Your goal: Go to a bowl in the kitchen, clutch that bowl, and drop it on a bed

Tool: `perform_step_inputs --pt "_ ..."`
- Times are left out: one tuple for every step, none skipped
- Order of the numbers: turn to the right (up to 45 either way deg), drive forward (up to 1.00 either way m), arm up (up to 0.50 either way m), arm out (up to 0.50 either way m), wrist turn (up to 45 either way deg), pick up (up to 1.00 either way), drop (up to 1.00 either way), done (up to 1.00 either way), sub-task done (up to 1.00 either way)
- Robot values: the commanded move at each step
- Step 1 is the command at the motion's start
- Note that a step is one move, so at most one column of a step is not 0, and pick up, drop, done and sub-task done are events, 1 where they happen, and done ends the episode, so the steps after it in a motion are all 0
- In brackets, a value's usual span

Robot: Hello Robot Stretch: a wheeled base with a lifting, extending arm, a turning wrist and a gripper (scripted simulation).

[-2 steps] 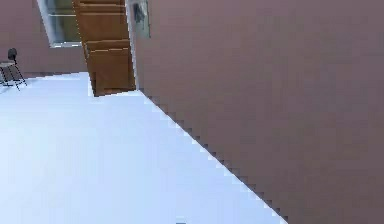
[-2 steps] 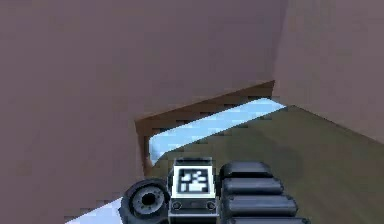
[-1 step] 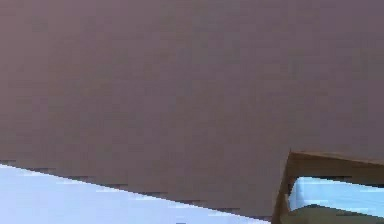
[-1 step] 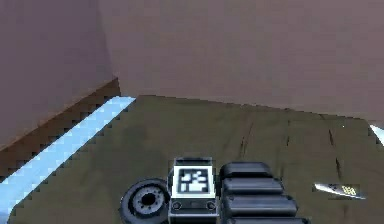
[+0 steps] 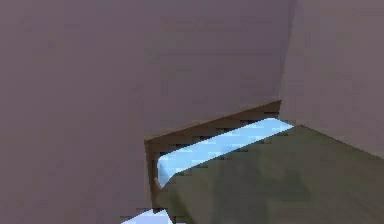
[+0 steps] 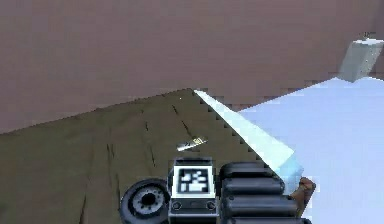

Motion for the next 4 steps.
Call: perform_step_inputs --pt "21.0 0.00 0.00 0.00 0.0 0.00 0.00 0.00 0.00" --pt "-45.0 0.00 0.00 0.00 0.0 0.00 0.00 0.00 0.00" --pt "-45.0 0.00 0.00 0.00 0.0 0.00 0.00 0.00 0.00" --pt "-15.0 0.00 0.00 0.00 0.0 0.00 0.00 0.00 0.00"
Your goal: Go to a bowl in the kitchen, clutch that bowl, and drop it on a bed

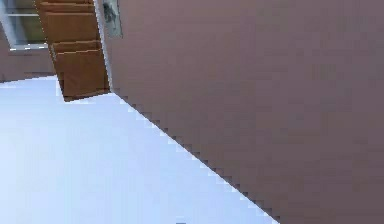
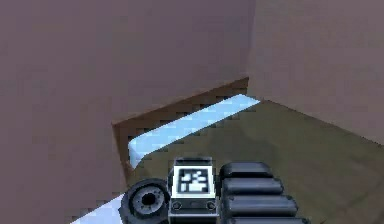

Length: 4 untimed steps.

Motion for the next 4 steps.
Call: perform_step_inputs --pt "-45.0 0.00 0.00 0.00 0.0 0.00 0.00 0.00 0.00" --pt "-45.0 0.00 0.00 0.00 0.0 0.00 0.00 0.00 0.00" --pt "-42.0 0.00 0.00 0.00 0.0 0.00 0.00 0.00 0.00" --pt "0.0 0.20 0.00 0.00 0.0 0.00 0.00 0.00 0.00"
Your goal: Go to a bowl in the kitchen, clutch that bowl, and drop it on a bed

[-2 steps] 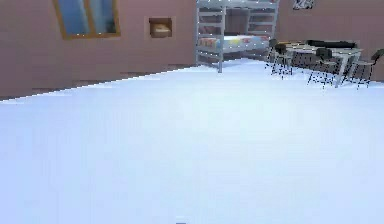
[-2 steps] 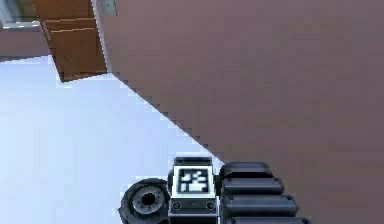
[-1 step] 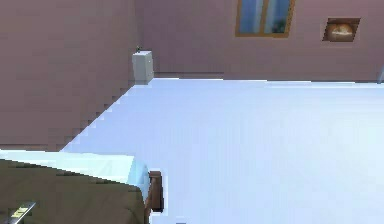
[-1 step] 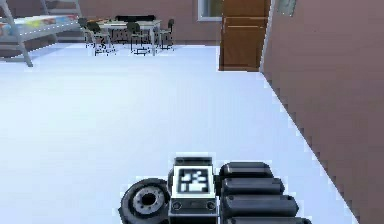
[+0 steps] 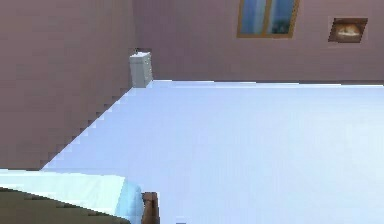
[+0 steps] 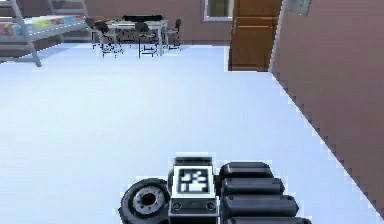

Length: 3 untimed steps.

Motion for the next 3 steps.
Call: perform_step_inputs --pt "6.0 0.00 0.00 0.00 0.0 0.00 0.00 0.00 0.00" --pt "-21.0 0.00 0.00 0.00 0.0 0.00 0.00 0.00 0.00" --pt "30.0 0.00 0.00 0.00 0.0 0.00 0.00 0.00 0.00"
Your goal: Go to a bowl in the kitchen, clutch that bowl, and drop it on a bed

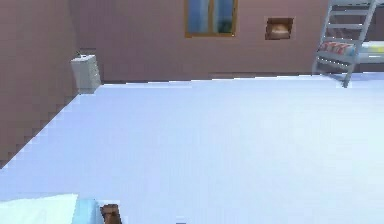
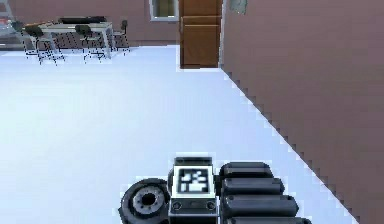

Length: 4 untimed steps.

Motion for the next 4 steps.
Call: perform_step_inputs --pt "-30.0 0.00 0.00 0.00 0.0 0.00 0.00 0.00 0.00" --pt "39.0 0.00 0.00 0.00 0.0 0.00 0.00 0.00 0.00" --pt "45.0 0.00 0.00 0.00 0.0 0.00 0.00 0.00 0.00" --pt "45.0 0.00 0.00 0.00 0.0 0.00 0.00 0.00 0.00"
